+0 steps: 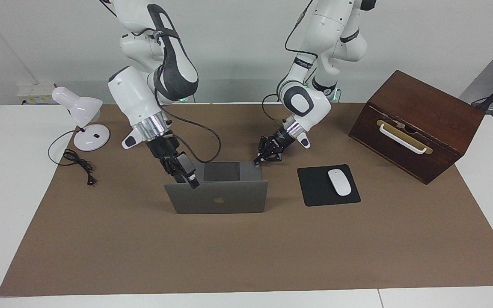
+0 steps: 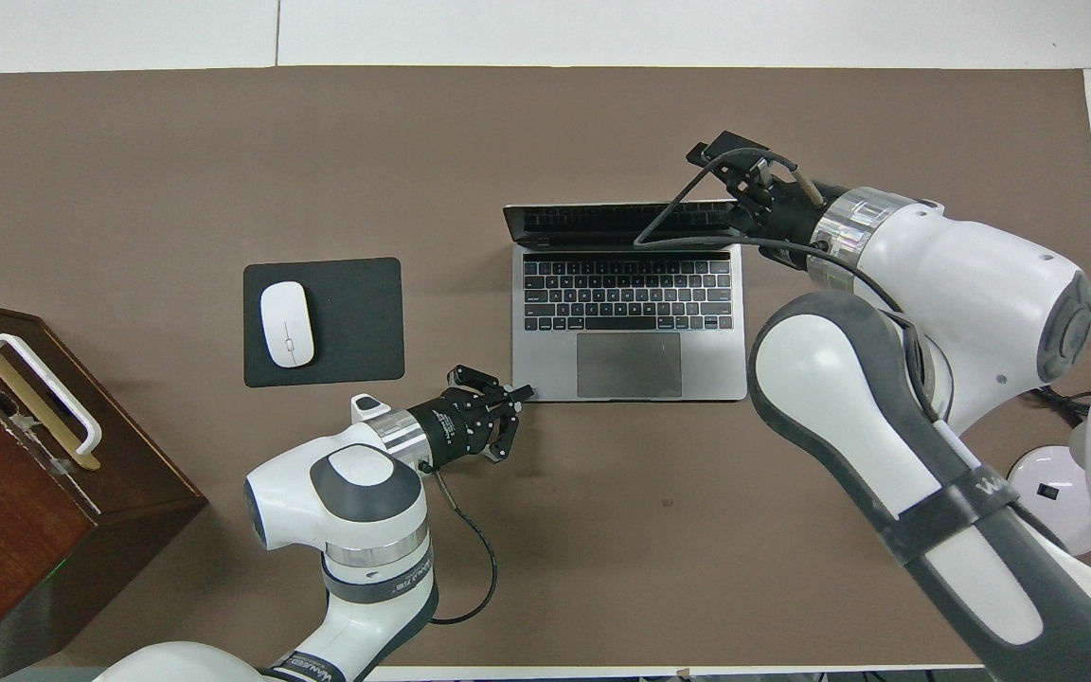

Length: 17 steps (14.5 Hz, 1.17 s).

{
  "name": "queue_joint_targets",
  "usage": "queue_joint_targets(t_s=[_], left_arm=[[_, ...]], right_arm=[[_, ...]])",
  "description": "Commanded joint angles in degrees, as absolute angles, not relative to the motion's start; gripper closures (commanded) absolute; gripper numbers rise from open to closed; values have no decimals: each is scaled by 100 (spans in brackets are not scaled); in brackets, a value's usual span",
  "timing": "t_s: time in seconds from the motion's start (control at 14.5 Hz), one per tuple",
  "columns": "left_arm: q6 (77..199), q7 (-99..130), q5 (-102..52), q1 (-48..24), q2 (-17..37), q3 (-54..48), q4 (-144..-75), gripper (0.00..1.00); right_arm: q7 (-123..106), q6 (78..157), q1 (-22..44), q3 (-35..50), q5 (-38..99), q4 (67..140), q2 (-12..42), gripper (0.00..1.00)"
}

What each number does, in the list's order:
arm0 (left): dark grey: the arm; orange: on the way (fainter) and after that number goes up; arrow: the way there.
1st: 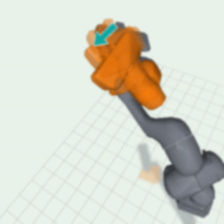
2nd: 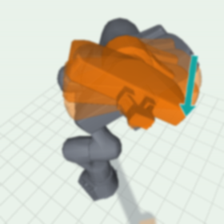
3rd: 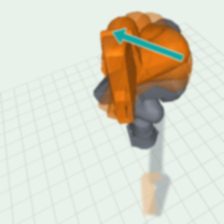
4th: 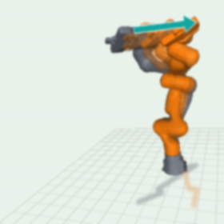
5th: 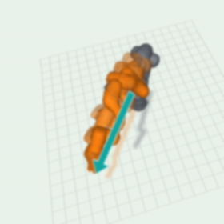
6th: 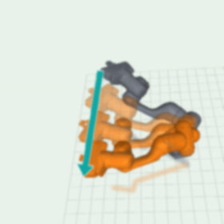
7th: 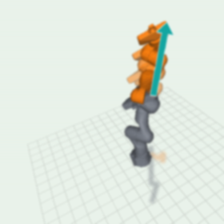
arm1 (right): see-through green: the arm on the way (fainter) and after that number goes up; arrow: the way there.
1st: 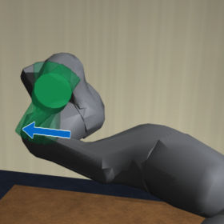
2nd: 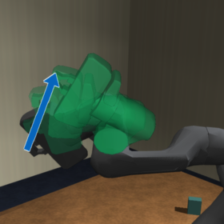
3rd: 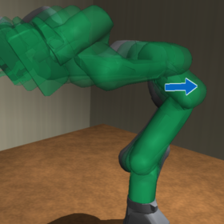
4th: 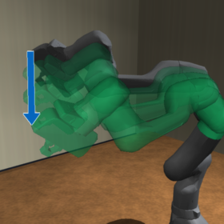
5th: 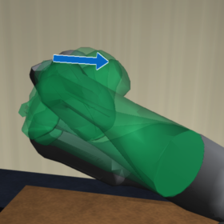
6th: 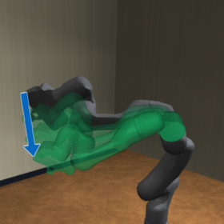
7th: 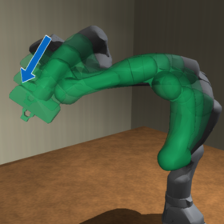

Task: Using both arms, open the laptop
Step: 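Push the raised lid farther open with the right gripper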

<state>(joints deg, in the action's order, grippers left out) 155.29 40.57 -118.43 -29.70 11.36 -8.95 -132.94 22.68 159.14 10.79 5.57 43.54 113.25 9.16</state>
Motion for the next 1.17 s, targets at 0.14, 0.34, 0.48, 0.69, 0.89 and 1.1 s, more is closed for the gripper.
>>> queue_joint_targets(t_s=[0.14, 0.34, 0.48, 0.69, 0.89, 1.1], left_arm=[[15645, 3876, -12015, -3067, 1397, -826, -13148, 100], [15645, 3876, -12015, -3067, 1397, -826, -13148, 100], [15645, 3876, -12015, -3067, 1397, -826, -13148, 100], [15645, 3876, -12015, -3067, 1397, -826, -13148, 100], [15627, 3876, -11997, -3067, 1389, -826, -13122, 100], [15627, 3876, -11988, -3059, 1345, -826, -13078, 100]], right_arm=[[2136, 15653, 976, 457, 4122, 10907, 1177, 0], [2145, 15495, 976, 440, 4087, 10793, 1204, 0], [2144, 15451, 976, 378, 4052, 10706, 1239, 0], [2145, 15442, 975, 369, 4052, 10653, 1248, 0], [2145, 15286, 967, 360, 4043, 10591, 1248, 0], [2197, 14907, 976, 308, 4034, 10450, 1231, 0]])
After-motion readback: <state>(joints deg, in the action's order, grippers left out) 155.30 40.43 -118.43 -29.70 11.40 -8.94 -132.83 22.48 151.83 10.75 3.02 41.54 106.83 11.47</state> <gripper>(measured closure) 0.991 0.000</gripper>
